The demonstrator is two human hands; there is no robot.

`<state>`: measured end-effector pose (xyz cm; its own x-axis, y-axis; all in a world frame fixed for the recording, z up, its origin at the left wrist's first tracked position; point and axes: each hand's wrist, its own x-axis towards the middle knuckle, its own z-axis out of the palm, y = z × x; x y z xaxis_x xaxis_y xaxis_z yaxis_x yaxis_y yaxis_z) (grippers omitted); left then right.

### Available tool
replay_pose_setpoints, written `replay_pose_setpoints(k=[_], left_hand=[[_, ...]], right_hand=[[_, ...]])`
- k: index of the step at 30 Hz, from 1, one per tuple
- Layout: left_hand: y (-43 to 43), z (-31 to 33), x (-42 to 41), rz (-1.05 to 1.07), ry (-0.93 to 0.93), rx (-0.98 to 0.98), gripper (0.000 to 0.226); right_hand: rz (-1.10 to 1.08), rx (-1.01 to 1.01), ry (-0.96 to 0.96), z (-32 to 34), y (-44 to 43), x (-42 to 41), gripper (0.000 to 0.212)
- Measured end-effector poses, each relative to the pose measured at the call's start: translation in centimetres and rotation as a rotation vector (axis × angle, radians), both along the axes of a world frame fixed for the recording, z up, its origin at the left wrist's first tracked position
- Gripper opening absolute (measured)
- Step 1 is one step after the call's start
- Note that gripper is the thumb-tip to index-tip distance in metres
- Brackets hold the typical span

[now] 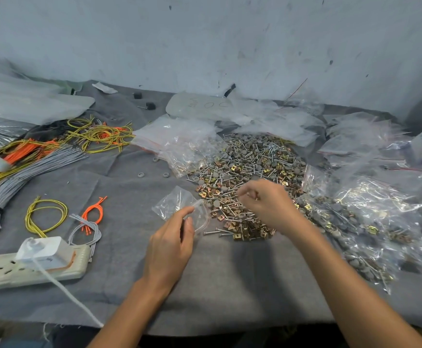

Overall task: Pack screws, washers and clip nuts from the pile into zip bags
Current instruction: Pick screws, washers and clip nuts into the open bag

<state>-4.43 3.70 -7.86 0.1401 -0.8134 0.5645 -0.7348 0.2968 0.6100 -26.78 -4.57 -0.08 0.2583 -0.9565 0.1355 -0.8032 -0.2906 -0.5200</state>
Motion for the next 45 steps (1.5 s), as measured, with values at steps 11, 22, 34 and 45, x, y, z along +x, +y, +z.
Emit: replay_pose_setpoints(k=[11, 22, 34, 45], left_hand=[[0.2, 0.4, -0.1, -0.013, -0.008, 0.028, 0.027], [0.1, 0.1, 0.0, -0.018, -0.01, 0.001, 0.027], [0.2, 0.2, 0.0, -0.028, -0.02, 0.003, 0.028], [-0.1, -0.2, 0.0, -0.004, 0.0, -0.006, 0.027]], right_hand=[[0.104, 0.218, 0.385, -1.0, -2.6, -2.7, 0.015], [0.15, 0.062, 0.479, -1.3, -1.1, -2.5, 0.015], [0.205, 0.096, 0.503, -2.3, -2.1, -2.0, 0.016], [0.064, 0.344, -0.546, 1.0, 2.3, 0.1, 0.026]])
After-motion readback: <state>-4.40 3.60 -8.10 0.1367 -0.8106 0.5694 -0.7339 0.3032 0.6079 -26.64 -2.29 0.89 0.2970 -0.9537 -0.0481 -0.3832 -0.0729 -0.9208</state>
